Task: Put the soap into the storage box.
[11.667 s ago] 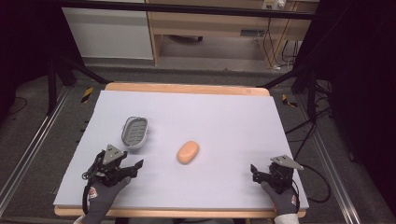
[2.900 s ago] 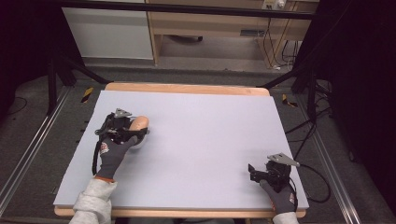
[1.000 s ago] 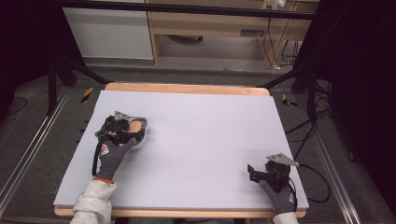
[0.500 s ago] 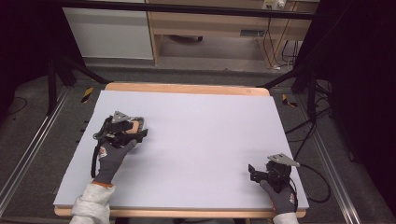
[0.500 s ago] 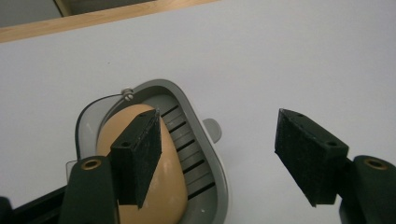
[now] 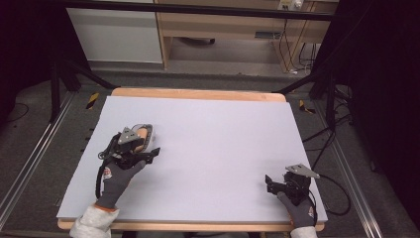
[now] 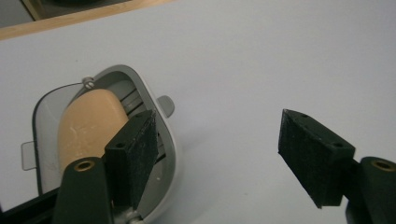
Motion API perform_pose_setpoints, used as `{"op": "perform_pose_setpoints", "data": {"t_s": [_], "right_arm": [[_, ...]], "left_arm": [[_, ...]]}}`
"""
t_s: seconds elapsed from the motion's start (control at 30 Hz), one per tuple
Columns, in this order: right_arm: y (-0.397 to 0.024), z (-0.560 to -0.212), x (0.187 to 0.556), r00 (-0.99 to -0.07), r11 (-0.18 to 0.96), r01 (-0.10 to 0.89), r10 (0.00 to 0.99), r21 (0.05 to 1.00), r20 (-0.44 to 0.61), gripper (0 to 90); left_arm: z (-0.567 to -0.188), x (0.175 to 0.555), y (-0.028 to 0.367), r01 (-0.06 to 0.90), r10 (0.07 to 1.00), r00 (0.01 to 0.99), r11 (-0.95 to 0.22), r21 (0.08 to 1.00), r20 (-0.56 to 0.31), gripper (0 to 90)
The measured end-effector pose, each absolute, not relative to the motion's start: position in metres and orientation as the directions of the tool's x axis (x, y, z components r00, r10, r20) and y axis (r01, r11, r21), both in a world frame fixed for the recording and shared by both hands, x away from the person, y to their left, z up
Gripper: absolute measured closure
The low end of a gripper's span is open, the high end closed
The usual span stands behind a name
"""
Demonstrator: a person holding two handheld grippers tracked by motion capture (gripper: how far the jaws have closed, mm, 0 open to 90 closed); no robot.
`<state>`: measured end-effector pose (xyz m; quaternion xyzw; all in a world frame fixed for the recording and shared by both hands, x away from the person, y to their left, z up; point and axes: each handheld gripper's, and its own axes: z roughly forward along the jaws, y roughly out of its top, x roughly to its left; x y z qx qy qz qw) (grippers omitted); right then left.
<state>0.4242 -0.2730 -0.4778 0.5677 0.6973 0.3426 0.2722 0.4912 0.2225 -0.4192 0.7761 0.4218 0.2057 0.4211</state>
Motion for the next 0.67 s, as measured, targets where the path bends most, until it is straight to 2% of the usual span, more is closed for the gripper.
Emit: {"op": "perform_pose_setpoints", "data": {"t_s": [0.43,0.67], "right_arm": [[-0.276,-0.480,0.423,-0.186,0.108,0.612,0.982,0.783,0.010,4.8],[-0.276,-0.480,0.424,-0.188,0.115,0.615,0.982,0.780,0.003,5.0]], "left_arm": [[-0.436,0.458,0.209,0.455,0.807,0.590,-0.337,0.824,0.004,30.8],[-0.449,0.446,0.207,0.475,0.801,0.599,-0.345,0.810,-0.010,35.5]]}}
